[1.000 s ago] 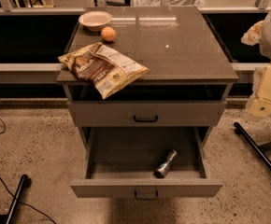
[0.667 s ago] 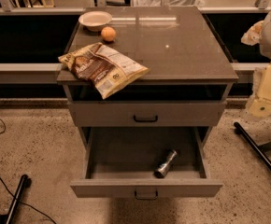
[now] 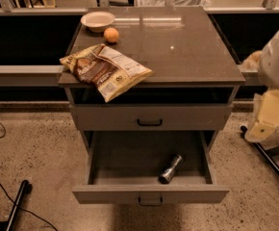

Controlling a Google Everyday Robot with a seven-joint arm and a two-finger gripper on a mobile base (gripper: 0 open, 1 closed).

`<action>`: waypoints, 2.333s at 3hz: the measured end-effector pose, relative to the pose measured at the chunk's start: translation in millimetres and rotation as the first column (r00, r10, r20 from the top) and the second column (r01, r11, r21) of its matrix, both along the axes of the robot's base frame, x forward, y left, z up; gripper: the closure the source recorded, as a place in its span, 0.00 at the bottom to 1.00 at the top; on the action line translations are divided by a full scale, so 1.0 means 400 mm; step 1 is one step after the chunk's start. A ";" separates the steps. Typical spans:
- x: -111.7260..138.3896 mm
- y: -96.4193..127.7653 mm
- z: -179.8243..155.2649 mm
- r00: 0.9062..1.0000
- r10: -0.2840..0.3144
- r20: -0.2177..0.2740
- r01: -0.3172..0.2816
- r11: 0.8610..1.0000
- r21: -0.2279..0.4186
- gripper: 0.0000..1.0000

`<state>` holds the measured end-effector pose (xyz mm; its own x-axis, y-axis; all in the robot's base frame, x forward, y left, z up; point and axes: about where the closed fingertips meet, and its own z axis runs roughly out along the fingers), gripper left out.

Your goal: Pick redbull can from middle drawer and place on counter

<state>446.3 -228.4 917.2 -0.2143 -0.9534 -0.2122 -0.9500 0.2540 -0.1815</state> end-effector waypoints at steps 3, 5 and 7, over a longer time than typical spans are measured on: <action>-0.069 -0.096 -0.409 0.973 0.211 -0.096 -0.199 0.972 0.126 0.00; 0.078 -0.061 -0.512 0.918 0.380 0.116 -0.388 0.920 0.053 0.00; 0.091 -0.058 -0.506 0.799 0.570 0.193 -0.579 0.815 -0.012 0.00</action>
Offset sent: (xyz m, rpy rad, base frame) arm -0.0308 -0.0589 -0.1932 0.2294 0.1112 0.3039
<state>482.5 -251.4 714.9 0.4155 -0.8779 -0.2381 -0.8760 -0.3156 -0.3649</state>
